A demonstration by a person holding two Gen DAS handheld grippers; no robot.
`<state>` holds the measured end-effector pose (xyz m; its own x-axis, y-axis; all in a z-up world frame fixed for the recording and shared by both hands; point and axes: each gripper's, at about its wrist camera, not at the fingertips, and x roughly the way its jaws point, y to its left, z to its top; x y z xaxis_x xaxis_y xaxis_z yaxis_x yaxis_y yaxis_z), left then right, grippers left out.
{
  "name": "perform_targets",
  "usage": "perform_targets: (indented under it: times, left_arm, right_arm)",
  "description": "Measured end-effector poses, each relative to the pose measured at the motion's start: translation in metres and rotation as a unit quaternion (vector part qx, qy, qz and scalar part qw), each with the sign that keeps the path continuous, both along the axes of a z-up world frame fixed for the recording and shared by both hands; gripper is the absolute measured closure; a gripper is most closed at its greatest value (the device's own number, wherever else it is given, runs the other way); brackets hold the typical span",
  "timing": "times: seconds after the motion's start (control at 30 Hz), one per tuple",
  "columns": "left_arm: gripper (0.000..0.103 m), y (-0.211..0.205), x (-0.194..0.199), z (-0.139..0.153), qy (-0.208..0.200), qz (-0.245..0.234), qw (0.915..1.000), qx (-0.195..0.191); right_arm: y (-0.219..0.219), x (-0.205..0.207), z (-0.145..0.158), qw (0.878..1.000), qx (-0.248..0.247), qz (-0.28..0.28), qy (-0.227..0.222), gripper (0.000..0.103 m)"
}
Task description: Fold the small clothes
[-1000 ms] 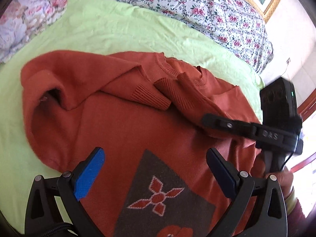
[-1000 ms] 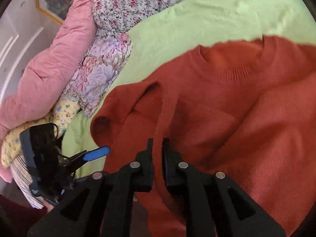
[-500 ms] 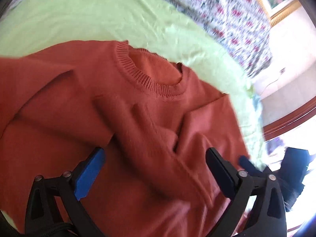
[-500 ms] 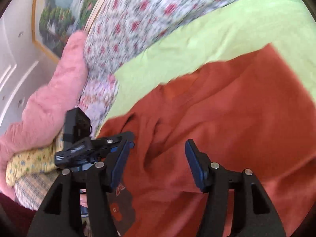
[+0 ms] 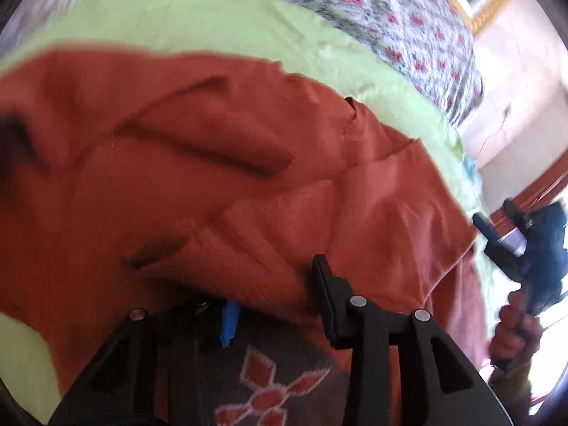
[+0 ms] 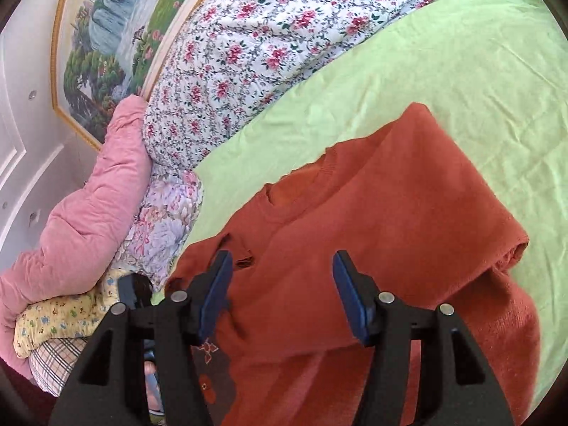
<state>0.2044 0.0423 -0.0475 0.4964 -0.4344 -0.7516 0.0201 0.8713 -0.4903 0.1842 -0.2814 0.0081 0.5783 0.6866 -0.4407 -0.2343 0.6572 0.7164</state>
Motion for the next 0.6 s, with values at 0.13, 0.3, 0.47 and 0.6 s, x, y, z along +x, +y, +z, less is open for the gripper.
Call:
perform_targets:
  times: [0.13,0.3,0.47,0.6]
  left_arm:
    - [0.042,0.008,0.003,0.005,-0.002,0.016,0.9995,-0.028]
    - [0.083,0.010,0.019,0.012,-0.013,0.031,0.9994,-0.009]
    - [0.093,-0.016,0.009,0.038,-0.081,-0.024,0.9945,0.061]
    - [0.094,-0.017,-0.002,0.025,-0.073,-0.038,0.9926,0.090]
  right_arm:
    - [-0.001,-0.002,0.002,1.000,-0.008,-0.008,0.000,0.043]
    - [-0.019,0.005,0.010,0.998,-0.058,-0.038,-0.005,0.043]
    - [-0.035,0.047,0.014,0.980,-0.188,-0.072,0.007,0.043]
    - [-0.035,0.094,-0.016,0.953,-0.290,-0.054,0.074,0.043]
